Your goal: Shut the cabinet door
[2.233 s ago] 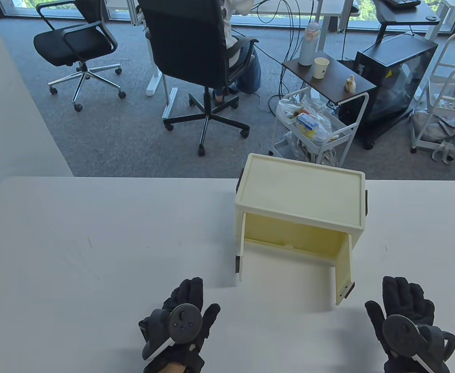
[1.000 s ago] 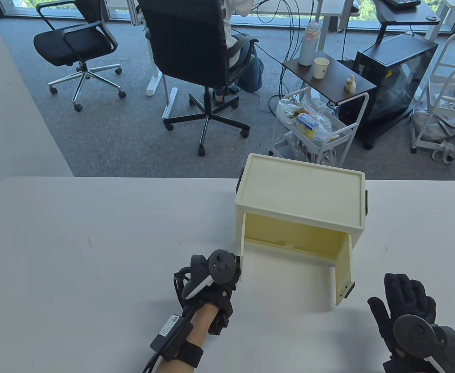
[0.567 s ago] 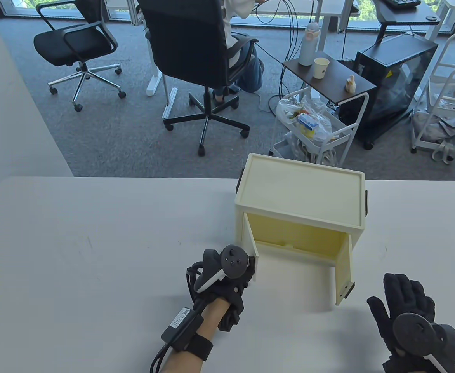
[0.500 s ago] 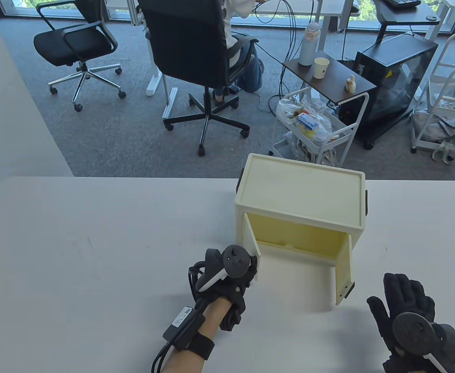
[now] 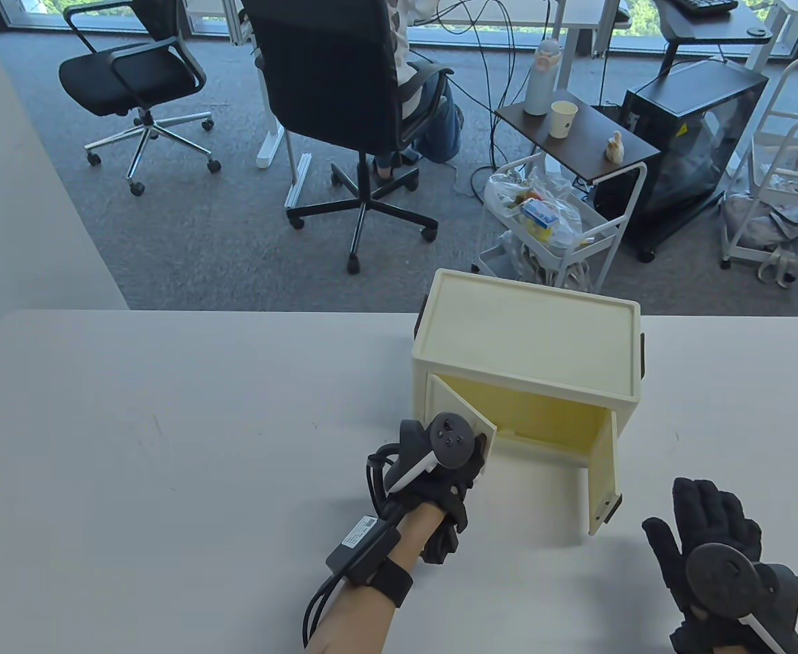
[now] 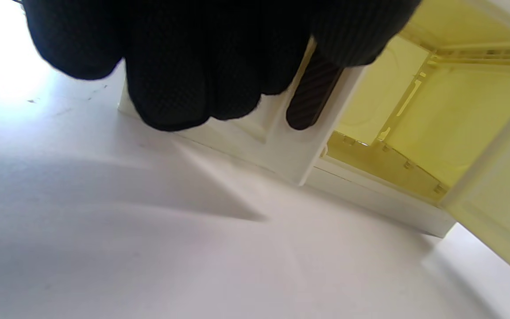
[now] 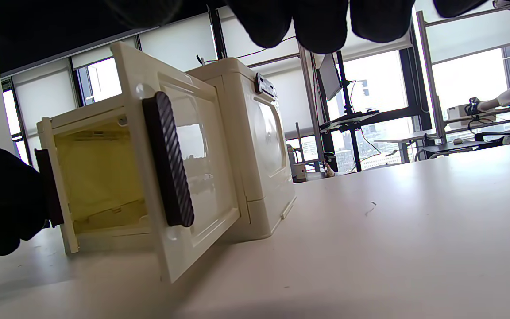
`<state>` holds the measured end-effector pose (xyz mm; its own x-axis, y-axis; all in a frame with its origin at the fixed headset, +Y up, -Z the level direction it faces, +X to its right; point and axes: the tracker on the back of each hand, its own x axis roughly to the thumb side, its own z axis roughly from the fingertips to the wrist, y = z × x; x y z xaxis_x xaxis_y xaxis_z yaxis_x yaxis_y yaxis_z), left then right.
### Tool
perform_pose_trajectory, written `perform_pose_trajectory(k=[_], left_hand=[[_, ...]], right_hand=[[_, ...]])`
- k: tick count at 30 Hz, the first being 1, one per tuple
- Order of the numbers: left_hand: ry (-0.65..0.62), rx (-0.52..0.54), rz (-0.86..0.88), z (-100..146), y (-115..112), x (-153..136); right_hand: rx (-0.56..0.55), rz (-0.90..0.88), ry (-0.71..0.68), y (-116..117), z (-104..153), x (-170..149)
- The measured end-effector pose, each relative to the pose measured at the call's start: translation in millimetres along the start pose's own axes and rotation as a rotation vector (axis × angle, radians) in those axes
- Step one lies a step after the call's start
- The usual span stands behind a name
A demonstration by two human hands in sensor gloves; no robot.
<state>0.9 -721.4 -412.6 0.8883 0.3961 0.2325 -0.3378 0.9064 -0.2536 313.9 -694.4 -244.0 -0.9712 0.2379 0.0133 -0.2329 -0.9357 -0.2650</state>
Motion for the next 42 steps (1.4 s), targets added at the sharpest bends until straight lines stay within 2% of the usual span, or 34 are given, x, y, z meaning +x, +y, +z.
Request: perform_pose_trajectory(k=[14,18,23,30,35,42], left_hand=[[0.034,0.012,0.053,-33.9,-9.0,18.5],[0.020,-0.001,0.071,-35.9,-11.2,20.8],[0.011,-0.001,0.004,-30.0,-10.4,20.3],[-0.066,0.030,-0.055,15.9,6.4,25.8],[-0.114,0.089,-0.093,70.8,15.8,20.3],[-0.119,0.164,-0.142,142.1,25.0,-8.2]], right_hand=[[0.010,-0.020,0.010,3.0,-2.9,2.4],[0.012,-0.030,0.010,2.9,-3.4,2.8],[0.015,-0.028,0.002,4.8,-3.7,6.0],[0.007,-0.035,-0.020,3.0,-2.2,10.6],[-0.001,-0.022,-0.040,1.3,0.7,15.8],[-0.006,-0.010,-0.035,0.9,4.3,16.5]])
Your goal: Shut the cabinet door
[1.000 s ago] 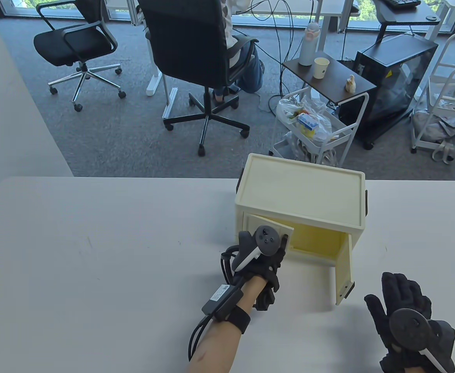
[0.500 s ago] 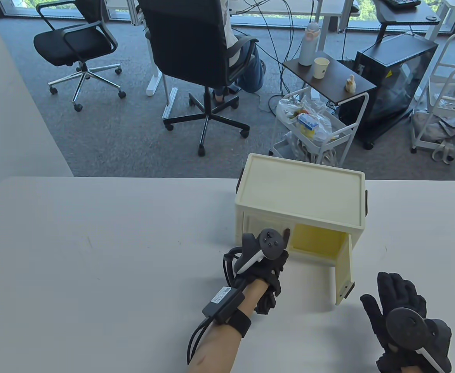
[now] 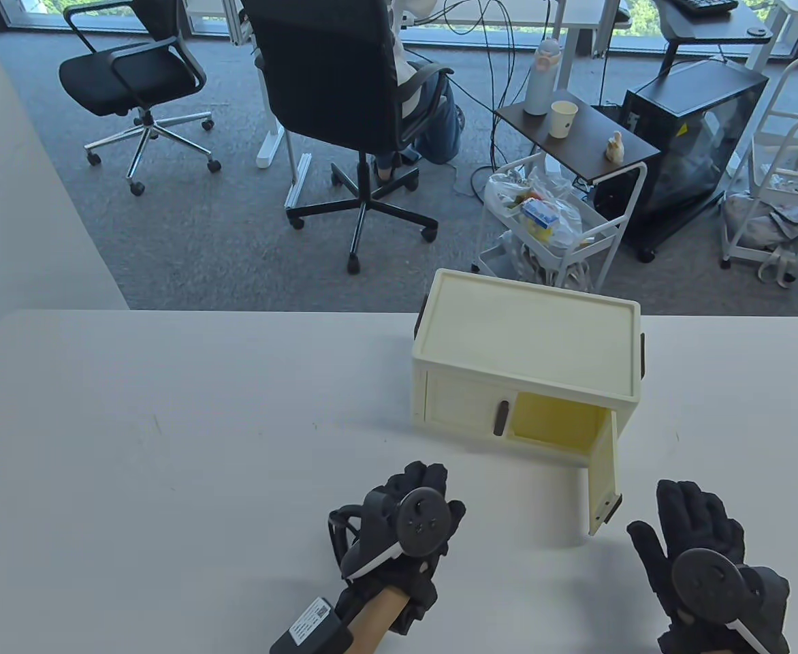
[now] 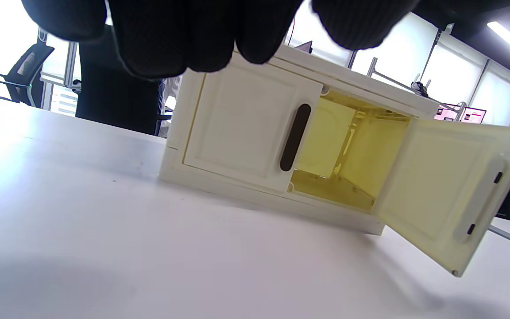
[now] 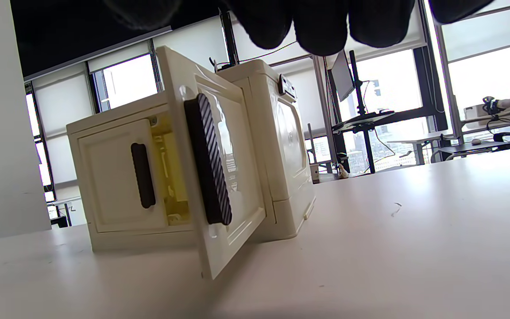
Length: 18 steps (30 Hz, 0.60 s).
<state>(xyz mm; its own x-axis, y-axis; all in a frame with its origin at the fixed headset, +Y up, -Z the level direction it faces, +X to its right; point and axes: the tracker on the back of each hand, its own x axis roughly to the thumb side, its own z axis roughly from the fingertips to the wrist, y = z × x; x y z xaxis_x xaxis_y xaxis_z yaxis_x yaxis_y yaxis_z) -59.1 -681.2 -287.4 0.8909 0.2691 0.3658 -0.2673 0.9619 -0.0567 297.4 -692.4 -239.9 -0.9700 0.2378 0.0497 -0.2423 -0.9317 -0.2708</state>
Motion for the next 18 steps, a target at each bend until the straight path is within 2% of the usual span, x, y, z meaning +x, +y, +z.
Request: perform_pose_trajectory(k=[4,9,18], left_hand=[[0.023,0.019,0.026,32.2,1.4,-16.9],[0.041,0.048,0.035,54.9,-3.9,-34.6],[0.039,0.109,0.085,62.5,-8.2,-55.3]], right_hand=[[0.015,-0.004,0.025,2.1,1.1,-3.4],[0.020,0.024,0.030,4.1,2.4,-4.2],[0.054,-0.013,0.022,12.9,3.5,1.7]])
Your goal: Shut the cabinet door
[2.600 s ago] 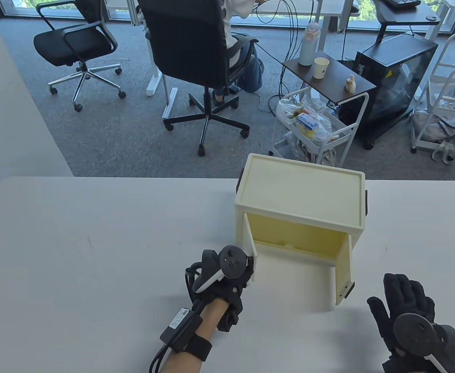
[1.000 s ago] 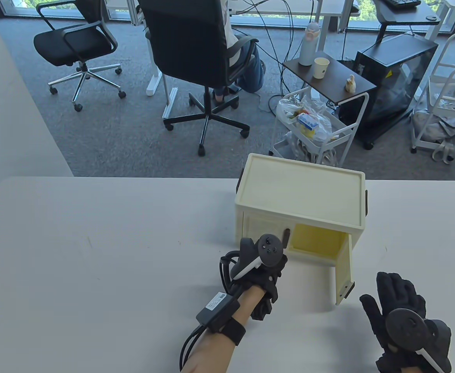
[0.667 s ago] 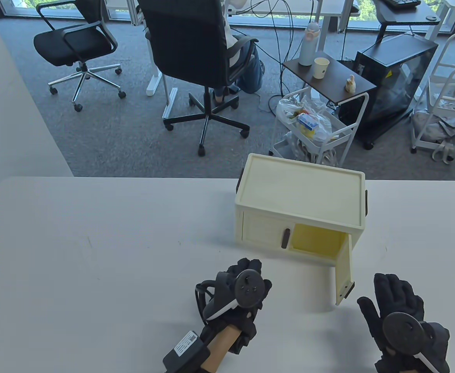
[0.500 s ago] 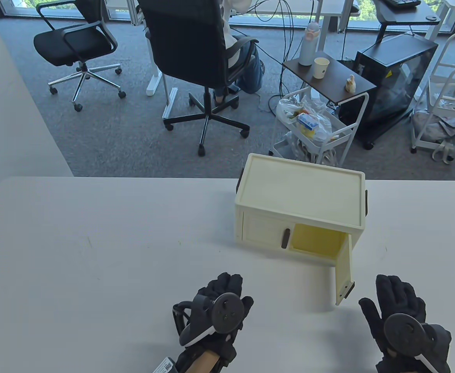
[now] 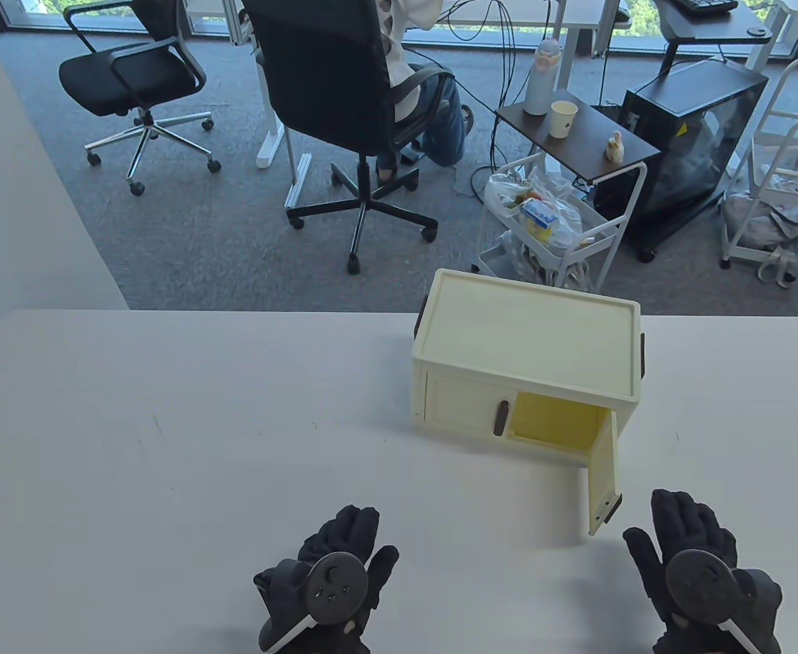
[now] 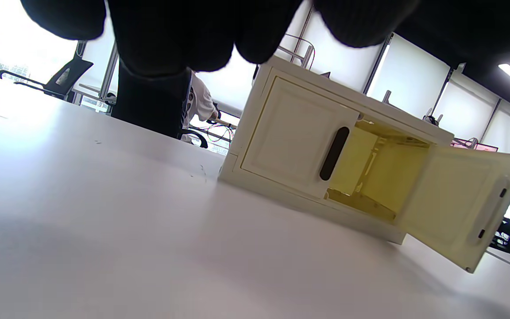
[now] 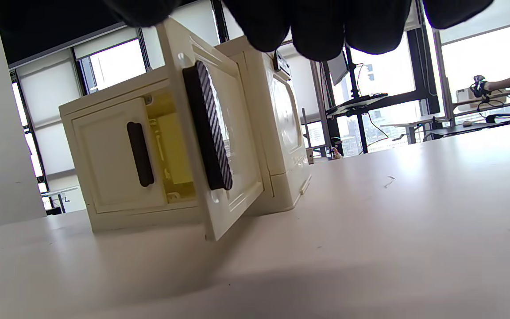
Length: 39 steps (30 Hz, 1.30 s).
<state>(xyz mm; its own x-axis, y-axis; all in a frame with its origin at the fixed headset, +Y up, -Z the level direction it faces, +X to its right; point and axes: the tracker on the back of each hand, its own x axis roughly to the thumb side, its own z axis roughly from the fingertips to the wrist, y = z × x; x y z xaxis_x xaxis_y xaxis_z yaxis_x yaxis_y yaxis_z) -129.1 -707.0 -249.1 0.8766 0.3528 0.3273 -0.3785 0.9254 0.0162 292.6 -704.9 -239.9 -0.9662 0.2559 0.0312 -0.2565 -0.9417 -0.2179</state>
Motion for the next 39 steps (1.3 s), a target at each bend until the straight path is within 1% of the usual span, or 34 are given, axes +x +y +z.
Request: perform_pose_trajectory(k=[6,12,14,16,20,24,27,30,39], left_hand=[[0.026,0.001,-0.024,-1.8,-0.4,-7.3],[0.037,0.003,-0.060,-3.9,-0.1,-13.9],[0.023,-0.012,-0.084,-4.7,0.1,-13.8],[0.003,-0.053,-0.093,-6.0,-1.1,-13.1],[-0.007,-0.053,-0.122,-6.7,1.1,-11.1],[-0.016,-0.052,-0.125,-6.3,0.7,-9.2],[-0.016,-0.049,-0.121,-6.3,0.3,-9.1],[-0.009,-0.049,-0.107,-6.1,0.5,-10.1],[-0.002,-0.037,-0.047,-5.7,2.0,-13.6]], right_hand=[[0.001,-0.006,-0.011,3.7,0.7,0.8],[0.016,0.016,0.009,12.3,-5.7,-4.9],[0.030,-0.012,0.021,15.2,-8.3,-7.1],[0.046,-0.027,0.022,17.2,-10.5,-8.4],[0.064,-0.018,0.026,17.9,-17.7,-7.1],[0.056,0.007,0.026,13.9,-26.9,-1.8],[0.068,0.003,0.028,13.1,-32.8,3.3],[0.082,0.039,0.015,13.4,-39.0,11.4],[0.102,0.074,-0.007,23.9,-54.9,41.4]])
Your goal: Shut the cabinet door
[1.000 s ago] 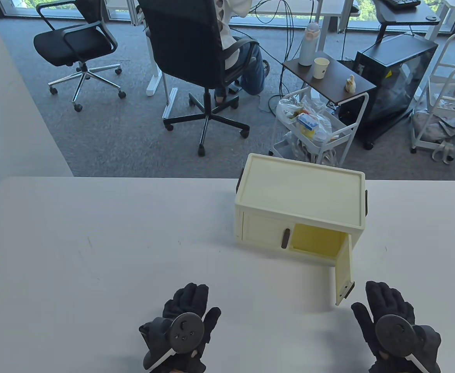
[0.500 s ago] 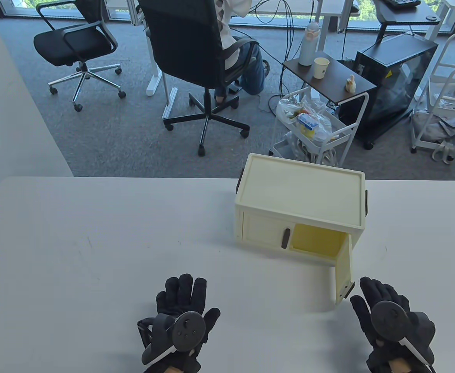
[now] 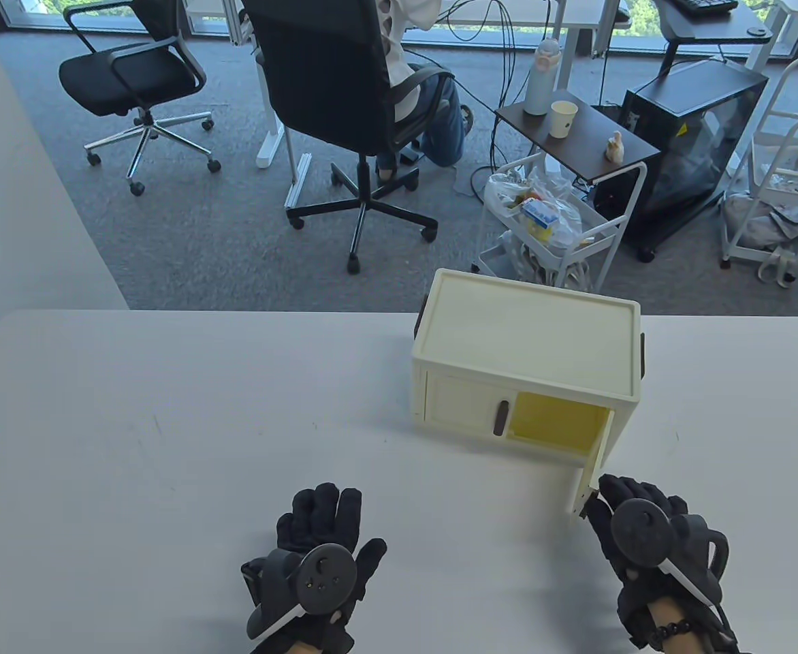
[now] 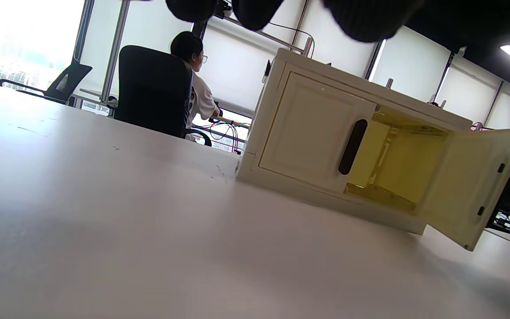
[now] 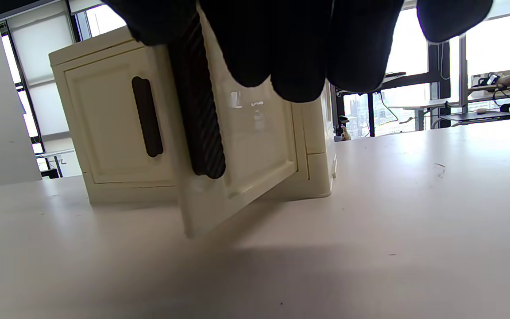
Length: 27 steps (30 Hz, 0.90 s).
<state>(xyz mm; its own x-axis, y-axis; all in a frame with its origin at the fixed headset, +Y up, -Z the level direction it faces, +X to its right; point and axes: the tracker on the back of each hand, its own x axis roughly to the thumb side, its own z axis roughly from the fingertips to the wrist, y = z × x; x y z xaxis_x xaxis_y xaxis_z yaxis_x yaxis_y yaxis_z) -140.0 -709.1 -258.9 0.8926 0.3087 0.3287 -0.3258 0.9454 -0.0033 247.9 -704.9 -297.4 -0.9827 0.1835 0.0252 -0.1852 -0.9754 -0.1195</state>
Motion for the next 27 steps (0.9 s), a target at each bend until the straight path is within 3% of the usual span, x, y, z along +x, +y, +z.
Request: perform_pose_trajectory(k=[12,19,27], left_hand=[[0.014,-0.004,0.064,1.4,2.9,-7.1],[0.012,-0.023,0.083,0.3,1.5,-6.7],[0.042,-0.040,0.088,-1.5,-0.2,-11.0]], right_hand=[[0.006,-0.048,0.021,26.0,-46.8,54.8],[-0.004,-0.135,0.083,38.0,-79.4,66.5],[-0.016,-0.134,0.087,39.6,-79.2,65.2]])
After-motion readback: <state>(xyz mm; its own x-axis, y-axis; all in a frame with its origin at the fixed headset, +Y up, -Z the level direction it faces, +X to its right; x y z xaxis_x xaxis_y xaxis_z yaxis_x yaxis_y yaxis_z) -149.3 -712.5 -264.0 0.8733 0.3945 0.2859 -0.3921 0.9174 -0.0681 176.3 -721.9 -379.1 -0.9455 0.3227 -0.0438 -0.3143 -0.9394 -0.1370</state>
